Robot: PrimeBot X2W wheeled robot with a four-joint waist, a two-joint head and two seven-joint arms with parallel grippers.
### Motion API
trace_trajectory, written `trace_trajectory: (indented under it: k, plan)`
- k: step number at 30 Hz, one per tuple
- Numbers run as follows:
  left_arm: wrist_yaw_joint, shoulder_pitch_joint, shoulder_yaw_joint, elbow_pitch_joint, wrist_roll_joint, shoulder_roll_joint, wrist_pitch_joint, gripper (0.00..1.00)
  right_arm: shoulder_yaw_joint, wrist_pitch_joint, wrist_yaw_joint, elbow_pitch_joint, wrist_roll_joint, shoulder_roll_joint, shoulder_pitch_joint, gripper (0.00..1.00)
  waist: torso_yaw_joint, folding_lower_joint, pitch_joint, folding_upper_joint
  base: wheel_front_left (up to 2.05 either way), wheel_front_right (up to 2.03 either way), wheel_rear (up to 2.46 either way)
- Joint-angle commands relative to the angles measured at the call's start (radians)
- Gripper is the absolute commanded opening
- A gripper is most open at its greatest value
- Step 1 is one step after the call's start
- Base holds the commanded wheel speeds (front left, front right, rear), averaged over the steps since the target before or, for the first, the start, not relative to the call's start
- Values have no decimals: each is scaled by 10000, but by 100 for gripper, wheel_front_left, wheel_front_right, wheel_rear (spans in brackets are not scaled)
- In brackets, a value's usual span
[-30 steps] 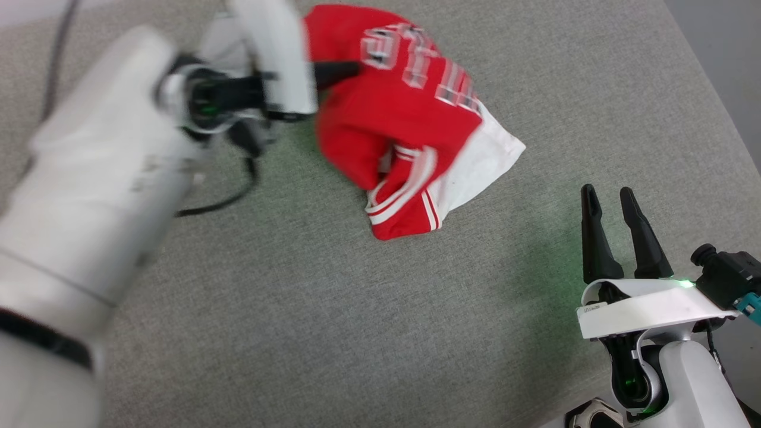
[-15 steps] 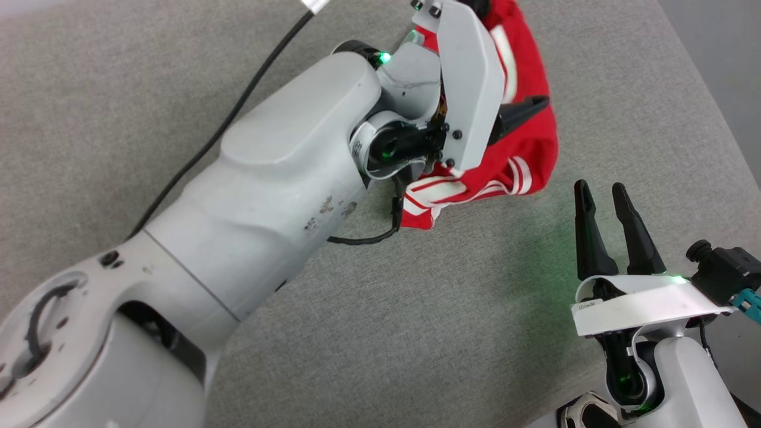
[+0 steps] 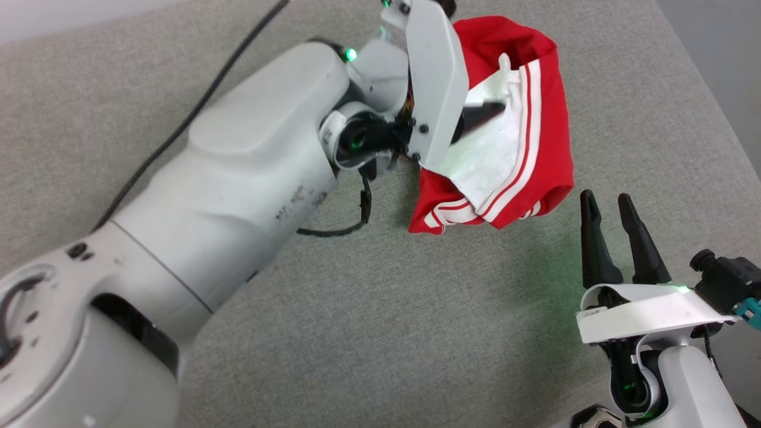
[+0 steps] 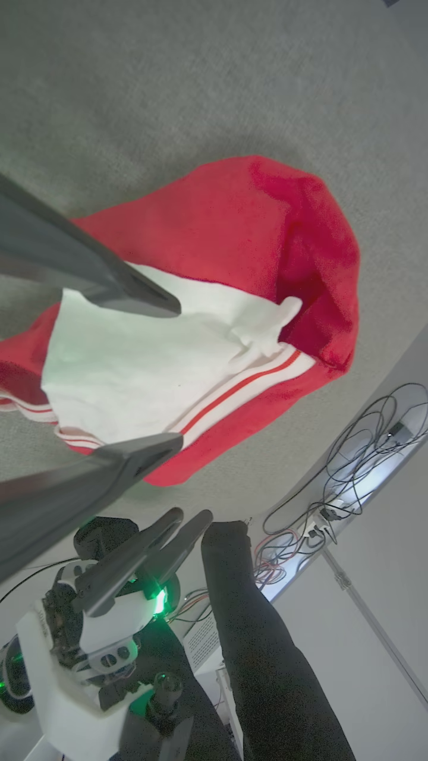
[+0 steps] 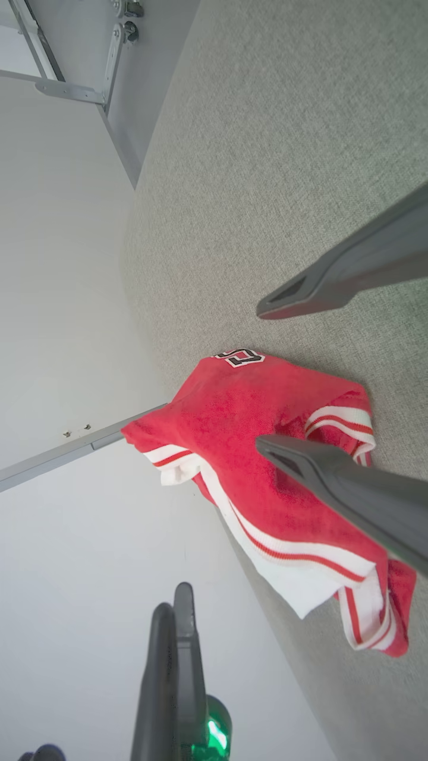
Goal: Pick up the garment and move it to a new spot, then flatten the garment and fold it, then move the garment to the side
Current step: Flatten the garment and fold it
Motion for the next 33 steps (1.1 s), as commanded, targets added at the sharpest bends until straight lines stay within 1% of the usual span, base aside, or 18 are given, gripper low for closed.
trace_trajectory:
  k: [1,4,9,13,16,17,18,19,20,21,23,28,32,33]
  plan:
    - [-41,215,-134,102,-222,-104,345,100,-49,-7,-14,-54,6,18,85,100,-35,0,-7,0,0,0,0]
    - [-42,382,-366,219,-439,-98,1013,100,-121,-7,-14,-77,85,20,166,100,-130,0,0,0,0,0,0]
    - [-41,465,-671,422,-481,0,1920,100,-150,-7,-14,-96,129,21,172,100,-283,0,54,0,0,0,0]
    - [-41,452,-770,451,-531,58,2406,100,-115,-7,-14,-88,174,20,130,100,-359,0,132,0,0,0,0]
    - [-41,488,-643,399,-689,76,2370,100,-121,-7,-14,-61,202,21,91,100,-362,0,155,0,0,0,0]
    - [-41,475,-642,349,-700,62,2375,96,-121,-7,-14,-50,211,21,86,100,-358,0,160,0,0,0,0]
    - [-41,461,-639,310,-713,59,2363,67,-118,-7,-14,-41,215,18,75,100,-352,0,164,0,0,0,0]
    - [-41,467,-622,308,-742,59,2335,44,-115,-7,-14,-29,207,20,64,100,-344,0,162,0,0,0,0]
    - [-41,490,-594,308,-801,48,2345,17,-110,-7,-14,-24,198,20,55,100,-335,0,159,0,0,0,0]
    - [-41,529,-567,273,-864,8,2389,1,-108,-7,-14,-21,190,20,41,100,-324,0,155,0,0,0,0]
    - [-41,571,-512,247,-987,-29,2439,0,-103,-7,-14,-15,180,18,13,100,-309,0,148,0,0,0,0]
    - [-41,576,-411,224,-940,-45,2082,0,-192,-7,-14,-32,102,20,11,100,-210,0,152,0,0,0,0]
    - [-41,485,-315,41,-986,-47,1887,0,-447,-7,-15,-47,-98,20,170,100,161,0,16,0,0,0,0]
    - [-41,485,-315,41,-986,-47,1887,0,-447,-7,-15,-47,-98,20,170,100,161,0,16,0,0,0,0]
